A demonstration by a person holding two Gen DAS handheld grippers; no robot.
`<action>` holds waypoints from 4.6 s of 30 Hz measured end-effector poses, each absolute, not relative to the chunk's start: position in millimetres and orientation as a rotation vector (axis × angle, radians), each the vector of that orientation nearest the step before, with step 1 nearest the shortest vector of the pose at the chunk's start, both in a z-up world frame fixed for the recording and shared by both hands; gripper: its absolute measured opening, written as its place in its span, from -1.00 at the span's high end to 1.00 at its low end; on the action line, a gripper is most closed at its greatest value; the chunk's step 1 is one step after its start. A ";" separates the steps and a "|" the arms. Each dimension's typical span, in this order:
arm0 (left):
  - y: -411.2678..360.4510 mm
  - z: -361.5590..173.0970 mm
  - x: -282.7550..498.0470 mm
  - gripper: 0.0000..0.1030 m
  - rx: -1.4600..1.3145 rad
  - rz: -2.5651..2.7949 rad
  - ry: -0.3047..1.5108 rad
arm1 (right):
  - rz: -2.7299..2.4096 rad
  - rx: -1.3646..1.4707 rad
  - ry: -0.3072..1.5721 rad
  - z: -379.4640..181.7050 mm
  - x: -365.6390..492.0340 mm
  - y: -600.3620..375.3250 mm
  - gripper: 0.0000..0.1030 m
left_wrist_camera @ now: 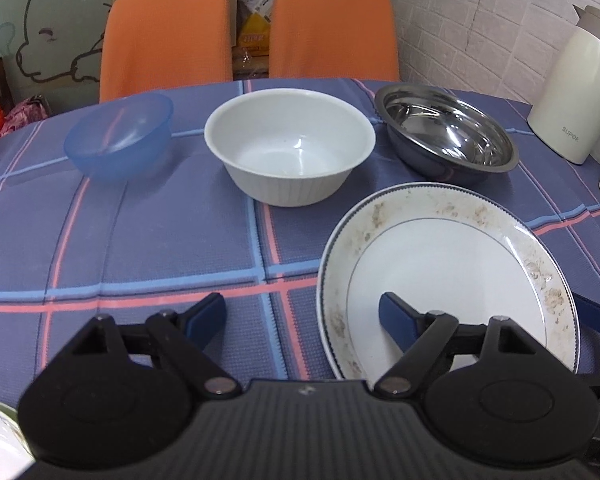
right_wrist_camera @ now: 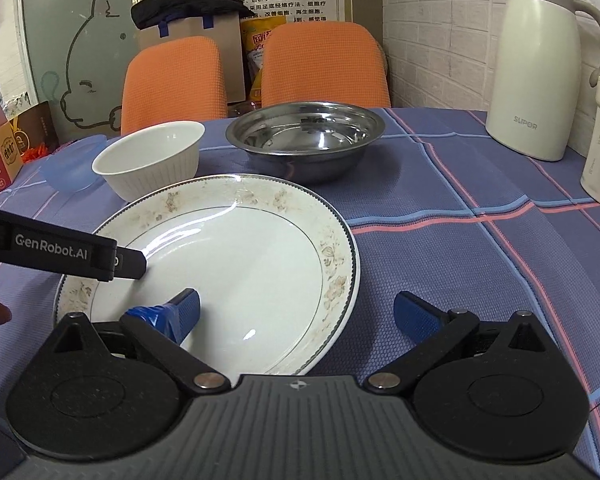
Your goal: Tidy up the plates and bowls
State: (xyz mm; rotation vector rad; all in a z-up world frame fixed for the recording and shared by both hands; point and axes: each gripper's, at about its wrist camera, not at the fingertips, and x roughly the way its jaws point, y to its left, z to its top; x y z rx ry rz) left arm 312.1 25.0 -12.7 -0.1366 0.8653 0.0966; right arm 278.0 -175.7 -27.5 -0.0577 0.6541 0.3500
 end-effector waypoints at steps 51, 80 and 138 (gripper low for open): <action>83.5 68.7 154.9 0.07 -0.082 0.090 0.678 | 0.561 -0.072 0.467 36.6 148.5 -77.8 -0.77; 185.7 30.1 48.4 -0.38 -0.189 0.203 0.640 | 0.686 -0.200 0.569 -5.4 76.7 10.0 -0.77; 0.1 70.1 453.1 -0.41 -0.001 -0.247 0.774 | 0.271 0.120 0.615 4.1 367.2 -205.9 -0.74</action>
